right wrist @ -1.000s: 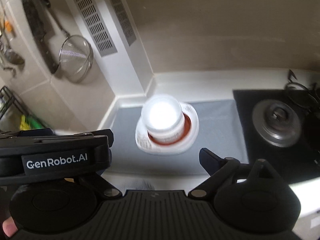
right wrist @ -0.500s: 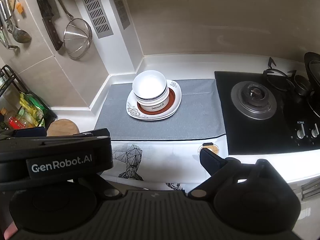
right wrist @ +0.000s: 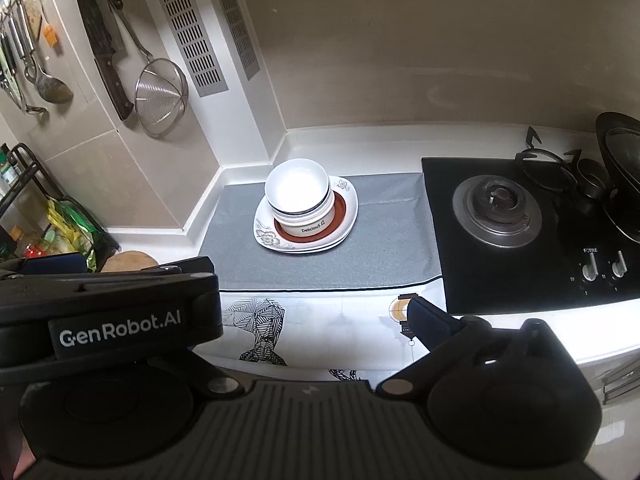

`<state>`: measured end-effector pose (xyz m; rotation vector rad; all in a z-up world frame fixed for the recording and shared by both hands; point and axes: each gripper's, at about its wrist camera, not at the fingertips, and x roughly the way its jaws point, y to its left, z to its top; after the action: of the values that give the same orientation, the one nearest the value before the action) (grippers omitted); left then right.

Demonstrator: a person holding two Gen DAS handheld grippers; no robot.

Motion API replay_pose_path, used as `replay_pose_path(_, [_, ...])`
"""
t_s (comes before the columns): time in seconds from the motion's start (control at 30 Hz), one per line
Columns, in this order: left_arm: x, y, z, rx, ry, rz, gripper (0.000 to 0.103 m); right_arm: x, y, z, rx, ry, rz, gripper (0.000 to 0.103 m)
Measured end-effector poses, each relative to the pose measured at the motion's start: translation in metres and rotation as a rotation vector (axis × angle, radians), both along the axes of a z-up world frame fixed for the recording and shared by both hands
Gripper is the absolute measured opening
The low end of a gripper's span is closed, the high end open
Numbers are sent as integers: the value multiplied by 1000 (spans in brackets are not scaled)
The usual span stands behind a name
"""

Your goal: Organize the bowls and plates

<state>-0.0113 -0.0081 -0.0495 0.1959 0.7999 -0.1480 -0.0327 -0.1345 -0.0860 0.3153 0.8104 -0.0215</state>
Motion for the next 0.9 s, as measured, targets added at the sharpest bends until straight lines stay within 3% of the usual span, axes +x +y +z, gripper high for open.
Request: replay_pose_path(0.9, [-22, -6, 11, 16, -19, 3, 103, -22, -4, 8, 16, -21, 4, 102])
